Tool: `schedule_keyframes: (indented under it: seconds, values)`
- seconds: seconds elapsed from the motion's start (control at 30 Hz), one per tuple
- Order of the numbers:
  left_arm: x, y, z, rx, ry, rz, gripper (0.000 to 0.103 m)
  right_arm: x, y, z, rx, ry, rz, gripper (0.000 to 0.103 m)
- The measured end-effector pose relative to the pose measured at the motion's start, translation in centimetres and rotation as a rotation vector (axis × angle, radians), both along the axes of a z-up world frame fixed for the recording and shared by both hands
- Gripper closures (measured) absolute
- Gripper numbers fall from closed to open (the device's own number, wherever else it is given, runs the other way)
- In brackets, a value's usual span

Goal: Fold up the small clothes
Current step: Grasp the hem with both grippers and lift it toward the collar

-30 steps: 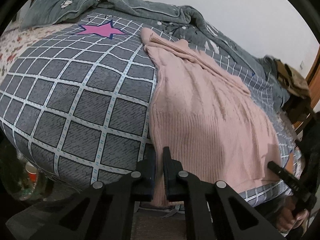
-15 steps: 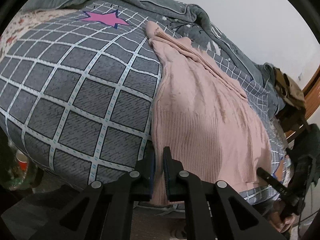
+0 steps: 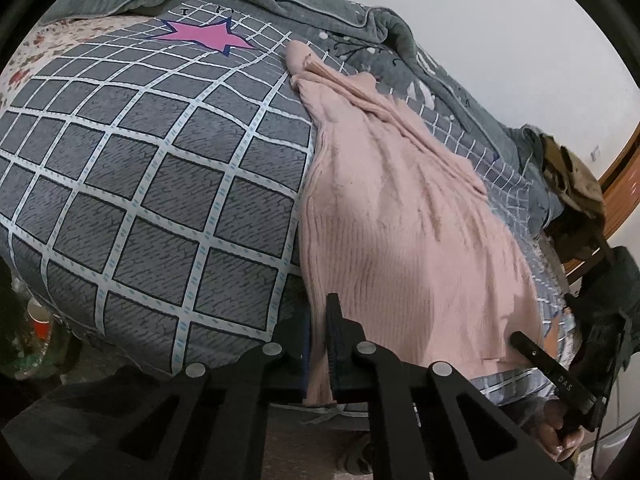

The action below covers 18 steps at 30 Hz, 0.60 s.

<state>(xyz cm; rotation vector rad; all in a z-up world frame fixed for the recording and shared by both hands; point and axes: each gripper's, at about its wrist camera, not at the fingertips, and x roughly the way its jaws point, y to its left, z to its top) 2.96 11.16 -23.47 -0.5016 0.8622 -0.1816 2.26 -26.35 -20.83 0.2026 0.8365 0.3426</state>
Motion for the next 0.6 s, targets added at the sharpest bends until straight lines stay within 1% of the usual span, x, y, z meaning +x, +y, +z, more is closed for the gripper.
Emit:
schedule_keyframes:
  seconds: [0.1, 0.23, 0.3, 0.37, 0.43, 0.5, 0.6]
  values:
    - [-0.5, 0.8, 0.7, -0.055, -0.02, 0.019, 0.096, -0.3, -1.2, 0.7, 0.087, -0.014, 0.004, 0.098]
    - [-0.9, 2.1, 1.8, -0.149, -0.043, 0.037, 0.096, -0.7, -2.8, 2.0, 0.217, -0.029, 0.002, 0.098]
    - [-1.0, 2.5, 2.7, -0.173, -0.068, 0.043, 0.096, -0.9, -3.1, 2.9, 0.26, -0.04, 0.001, 0.098]
    - [-1.0, 2.8, 4.1, -0.185, -0.106, 0.045, 0.096, -0.6, -3.3, 3.9, 0.304, -0.05, 0.007, 0.098]
    - [-0.9, 3.0, 5.6, -0.194, -0.141, 0.041, 0.096, -0.3, -3.3, 5.1, 0.322, -0.066, 0.014, 0.098]
    - [-0.6, 3.2, 7.2, -0.192, -0.175, 0.042, 0.096, 0.1, -3.3, 6.4, 0.334, -0.087, 0.019, 0.098]
    - [0.5, 3.3, 9.5, -0.183, -0.223, 0.04, 0.096, 1.3, -3.7, 8.6, 0.379, -0.117, 0.024, 0.098]
